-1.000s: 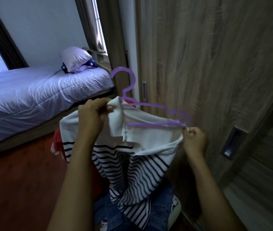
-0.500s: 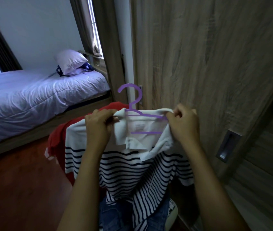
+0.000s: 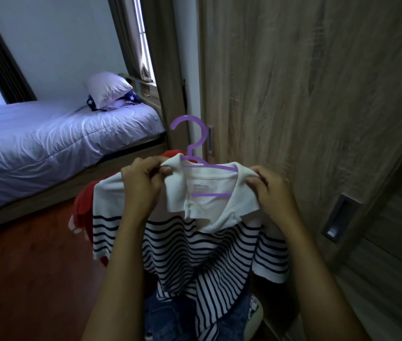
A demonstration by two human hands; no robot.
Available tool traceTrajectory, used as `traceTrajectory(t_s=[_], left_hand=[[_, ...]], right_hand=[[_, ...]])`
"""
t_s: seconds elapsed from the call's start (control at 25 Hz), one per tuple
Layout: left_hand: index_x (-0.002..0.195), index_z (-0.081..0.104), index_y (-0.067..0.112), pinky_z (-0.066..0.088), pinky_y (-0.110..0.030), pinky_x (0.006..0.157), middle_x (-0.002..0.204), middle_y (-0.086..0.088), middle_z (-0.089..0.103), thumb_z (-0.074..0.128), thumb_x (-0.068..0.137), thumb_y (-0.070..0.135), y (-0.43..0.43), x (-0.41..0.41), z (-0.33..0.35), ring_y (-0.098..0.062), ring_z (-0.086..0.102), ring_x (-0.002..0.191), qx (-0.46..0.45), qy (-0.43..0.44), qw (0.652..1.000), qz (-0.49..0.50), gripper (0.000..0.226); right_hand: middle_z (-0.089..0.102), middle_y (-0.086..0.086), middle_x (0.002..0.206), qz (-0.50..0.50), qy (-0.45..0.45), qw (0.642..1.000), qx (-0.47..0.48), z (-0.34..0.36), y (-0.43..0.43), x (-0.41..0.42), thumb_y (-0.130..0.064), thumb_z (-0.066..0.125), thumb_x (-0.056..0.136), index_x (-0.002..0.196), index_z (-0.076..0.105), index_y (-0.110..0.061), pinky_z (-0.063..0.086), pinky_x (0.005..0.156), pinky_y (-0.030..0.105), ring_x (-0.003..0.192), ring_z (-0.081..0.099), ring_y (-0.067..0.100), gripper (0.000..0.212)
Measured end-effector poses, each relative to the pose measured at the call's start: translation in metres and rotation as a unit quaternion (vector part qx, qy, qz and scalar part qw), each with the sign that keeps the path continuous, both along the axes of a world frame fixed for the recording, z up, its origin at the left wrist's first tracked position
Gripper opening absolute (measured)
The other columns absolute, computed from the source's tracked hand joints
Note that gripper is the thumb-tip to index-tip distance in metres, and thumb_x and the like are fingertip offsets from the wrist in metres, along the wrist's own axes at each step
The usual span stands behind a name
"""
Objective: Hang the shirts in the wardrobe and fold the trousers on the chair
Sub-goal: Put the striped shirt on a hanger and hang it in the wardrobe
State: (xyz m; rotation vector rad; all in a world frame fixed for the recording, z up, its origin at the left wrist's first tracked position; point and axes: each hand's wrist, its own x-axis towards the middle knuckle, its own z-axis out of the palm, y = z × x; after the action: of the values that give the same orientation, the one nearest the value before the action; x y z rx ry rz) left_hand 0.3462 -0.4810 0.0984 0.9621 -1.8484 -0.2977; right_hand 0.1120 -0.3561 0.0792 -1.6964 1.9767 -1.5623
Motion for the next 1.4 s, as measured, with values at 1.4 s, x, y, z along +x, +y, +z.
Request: traceTrajectory(t_s=[1.4], left_hand=[[0.092,0.071,0.024,0.052,-0.049,0.082,0.087,0.001,0.073,0.066,0.07,0.021,0.001,0.014,0.024,-0.024,0.067,0.086,0.034,0.108,0.993,-0.043,0.023]], right_hand=[[0.068,0.001,0.091,-0.18,0.068,0.974,-0.121,0.017,0.015,-0.005,-0.038,0.035,0.089,0.1,0.069,-0.015,0.046,0.083,0.057,0.087,0.054,0.017,0.042]])
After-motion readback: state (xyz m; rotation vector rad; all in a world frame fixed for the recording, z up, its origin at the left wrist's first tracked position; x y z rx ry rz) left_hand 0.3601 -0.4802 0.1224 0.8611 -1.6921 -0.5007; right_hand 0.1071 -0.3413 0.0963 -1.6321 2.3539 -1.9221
